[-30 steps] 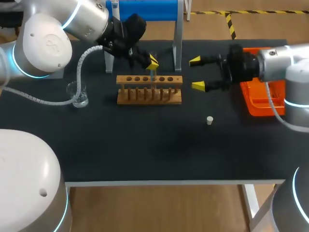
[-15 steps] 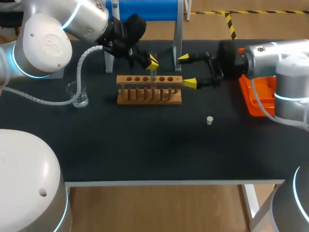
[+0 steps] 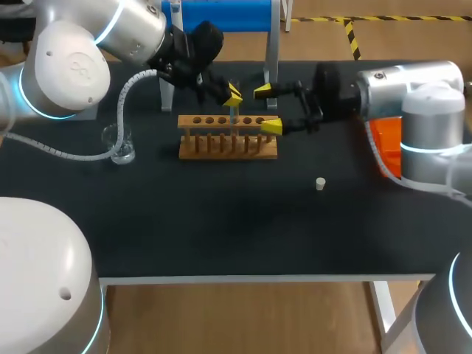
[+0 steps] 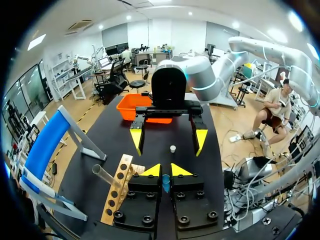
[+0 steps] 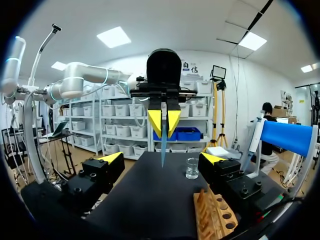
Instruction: Invert the test tube, pick up the pipette, mount the tip to pipette, aspirate from beaker and dispense into the tube, eject the tip, return the pipette, and cap with the stopper.
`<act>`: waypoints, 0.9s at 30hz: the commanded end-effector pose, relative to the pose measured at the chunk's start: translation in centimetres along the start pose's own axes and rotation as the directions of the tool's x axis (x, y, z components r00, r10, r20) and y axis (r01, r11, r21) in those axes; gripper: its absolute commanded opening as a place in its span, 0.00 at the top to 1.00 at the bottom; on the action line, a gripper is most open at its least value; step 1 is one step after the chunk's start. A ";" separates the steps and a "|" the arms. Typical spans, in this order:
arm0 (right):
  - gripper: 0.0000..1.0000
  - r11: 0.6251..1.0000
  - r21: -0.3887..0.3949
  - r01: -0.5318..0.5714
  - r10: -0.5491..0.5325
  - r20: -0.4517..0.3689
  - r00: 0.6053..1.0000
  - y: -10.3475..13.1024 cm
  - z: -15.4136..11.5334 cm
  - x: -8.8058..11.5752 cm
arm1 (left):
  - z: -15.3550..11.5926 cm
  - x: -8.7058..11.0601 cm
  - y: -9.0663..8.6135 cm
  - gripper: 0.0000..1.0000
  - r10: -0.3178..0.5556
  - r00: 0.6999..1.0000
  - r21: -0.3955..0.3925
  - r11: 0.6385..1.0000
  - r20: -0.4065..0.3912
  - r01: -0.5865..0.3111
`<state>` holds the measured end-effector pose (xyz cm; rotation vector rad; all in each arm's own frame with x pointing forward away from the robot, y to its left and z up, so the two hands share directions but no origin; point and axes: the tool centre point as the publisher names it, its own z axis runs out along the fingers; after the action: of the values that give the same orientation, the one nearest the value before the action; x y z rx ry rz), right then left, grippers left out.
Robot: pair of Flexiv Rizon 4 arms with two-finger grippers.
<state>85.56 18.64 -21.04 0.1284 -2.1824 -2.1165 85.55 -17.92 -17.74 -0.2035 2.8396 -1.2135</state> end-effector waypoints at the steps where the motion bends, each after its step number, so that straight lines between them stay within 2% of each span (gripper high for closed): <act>1: 0.00 1.000 -0.002 -0.004 0.004 0.010 1.000 -0.1 1.3 0.1 | -0.1 -0.1 0.0 1.00 0.000 1.000 -0.003 1.000 -0.005 0.000; 6: 0.00 1.000 -0.001 -0.009 0.009 0.013 1.000 -0.3 2.7 -0.3 | -0.1 -0.1 0.0 1.00 0.000 1.000 -0.003 1.000 -0.005 0.000; 16: 0.09 1.000 -0.005 -0.027 0.027 0.021 0.999 -0.4 4.7 -0.9 | -0.1 -0.1 0.0 1.00 0.000 1.000 -0.003 1.000 -0.005 0.000; 21: 0.15 0.999 -0.008 -0.039 0.039 0.029 0.999 -0.4 5.5 -1.3 | -0.1 -0.1 0.0 1.00 0.000 1.000 -0.003 1.000 -0.005 0.000; 27: 0.31 0.999 -0.015 -0.050 0.050 0.036 0.998 -0.4 6.1 -1.6 | -0.1 -0.1 0.0 1.00 0.000 1.000 -0.003 1.000 -0.005 0.000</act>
<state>86.23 24.41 -21.53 0.0356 -2.1680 -2.1206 85.54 -17.93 -17.75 -0.2035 2.8391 -1.2136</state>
